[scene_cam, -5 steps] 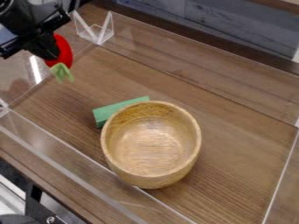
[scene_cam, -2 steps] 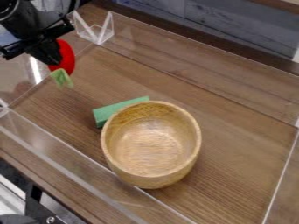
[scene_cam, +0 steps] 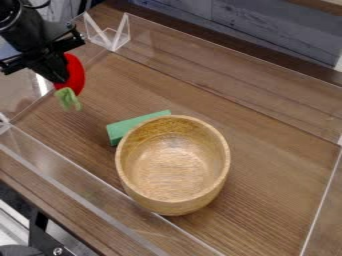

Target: Move the red object to the left side of the table

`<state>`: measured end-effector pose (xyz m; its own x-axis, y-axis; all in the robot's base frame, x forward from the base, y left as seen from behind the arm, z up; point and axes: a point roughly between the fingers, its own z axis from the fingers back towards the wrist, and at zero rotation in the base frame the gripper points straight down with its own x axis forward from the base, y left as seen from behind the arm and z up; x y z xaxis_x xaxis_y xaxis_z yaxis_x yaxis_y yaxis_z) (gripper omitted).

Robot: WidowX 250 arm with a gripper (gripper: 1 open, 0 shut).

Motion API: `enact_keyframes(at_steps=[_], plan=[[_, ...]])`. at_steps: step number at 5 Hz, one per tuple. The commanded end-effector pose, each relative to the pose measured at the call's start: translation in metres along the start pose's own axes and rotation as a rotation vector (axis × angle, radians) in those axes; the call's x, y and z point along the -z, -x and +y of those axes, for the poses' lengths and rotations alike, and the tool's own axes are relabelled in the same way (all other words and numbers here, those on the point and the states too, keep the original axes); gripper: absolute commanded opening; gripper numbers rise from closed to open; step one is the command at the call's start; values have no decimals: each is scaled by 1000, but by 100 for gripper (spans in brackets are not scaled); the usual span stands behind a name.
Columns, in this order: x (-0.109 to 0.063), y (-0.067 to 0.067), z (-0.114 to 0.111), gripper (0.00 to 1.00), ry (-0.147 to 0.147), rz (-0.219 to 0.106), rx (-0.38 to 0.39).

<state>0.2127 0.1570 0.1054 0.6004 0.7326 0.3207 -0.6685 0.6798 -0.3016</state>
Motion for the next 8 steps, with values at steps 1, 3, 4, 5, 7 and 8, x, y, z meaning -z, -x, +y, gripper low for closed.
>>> enact_keyframes(at_steps=[1,3,4,5,7,8], plan=[[-9,-3,5,0,-21,-29,28],[15,-5,-4,0,-36,-9,89],[15,-2,-11,0,-41,-3,114],[15,1,-17,0,-53,3,133],[34,-4,-8,0,-36,56,278],[33,3,-4,100,-60,56,257]])
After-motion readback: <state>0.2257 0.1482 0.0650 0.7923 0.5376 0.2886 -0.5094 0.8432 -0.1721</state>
